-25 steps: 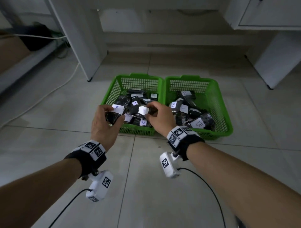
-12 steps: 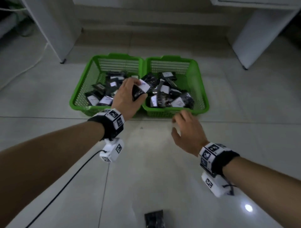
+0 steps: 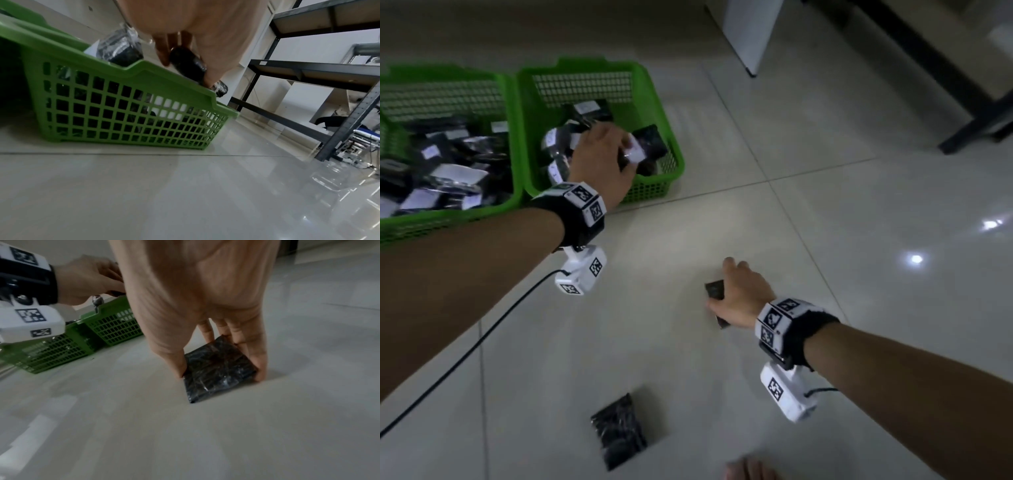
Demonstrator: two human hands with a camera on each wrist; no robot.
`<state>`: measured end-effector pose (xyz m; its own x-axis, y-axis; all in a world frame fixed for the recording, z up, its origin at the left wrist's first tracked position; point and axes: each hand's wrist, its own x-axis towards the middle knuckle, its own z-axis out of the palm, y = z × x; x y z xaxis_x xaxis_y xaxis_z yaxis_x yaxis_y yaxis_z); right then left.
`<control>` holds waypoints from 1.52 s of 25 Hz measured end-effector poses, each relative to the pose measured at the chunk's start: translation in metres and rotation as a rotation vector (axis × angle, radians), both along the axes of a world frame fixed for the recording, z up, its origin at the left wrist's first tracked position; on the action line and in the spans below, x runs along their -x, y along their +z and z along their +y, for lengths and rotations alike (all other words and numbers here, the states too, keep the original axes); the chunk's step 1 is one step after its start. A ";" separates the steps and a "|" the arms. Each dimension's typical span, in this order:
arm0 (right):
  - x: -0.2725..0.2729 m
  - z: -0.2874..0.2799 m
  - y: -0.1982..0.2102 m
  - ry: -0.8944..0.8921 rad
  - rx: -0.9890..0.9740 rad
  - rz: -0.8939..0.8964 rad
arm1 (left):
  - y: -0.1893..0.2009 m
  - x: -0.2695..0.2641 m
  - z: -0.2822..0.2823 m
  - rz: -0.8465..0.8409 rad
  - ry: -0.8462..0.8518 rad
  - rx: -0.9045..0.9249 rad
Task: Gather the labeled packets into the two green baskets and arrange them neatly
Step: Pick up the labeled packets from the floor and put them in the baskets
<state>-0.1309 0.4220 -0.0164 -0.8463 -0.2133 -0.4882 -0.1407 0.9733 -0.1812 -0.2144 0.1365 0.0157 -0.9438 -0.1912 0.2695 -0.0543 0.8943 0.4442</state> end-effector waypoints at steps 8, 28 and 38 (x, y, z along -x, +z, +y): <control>0.043 -0.018 0.034 -0.850 1.232 -0.700 | -0.009 -0.026 -0.020 -0.098 -0.091 0.226; -0.012 -0.031 0.055 -0.382 0.830 -0.580 | -0.023 -0.278 0.048 -0.441 -1.393 0.658; -0.001 -0.052 0.065 -0.374 0.931 -0.428 | -0.016 -0.270 0.037 -0.752 -0.798 0.082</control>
<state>-0.1302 0.3696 0.0489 -0.7329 -0.4165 -0.5380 0.3855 0.3974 -0.8327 0.0557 0.1734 0.0001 -0.7166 0.5395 -0.4421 0.3209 0.8178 0.4778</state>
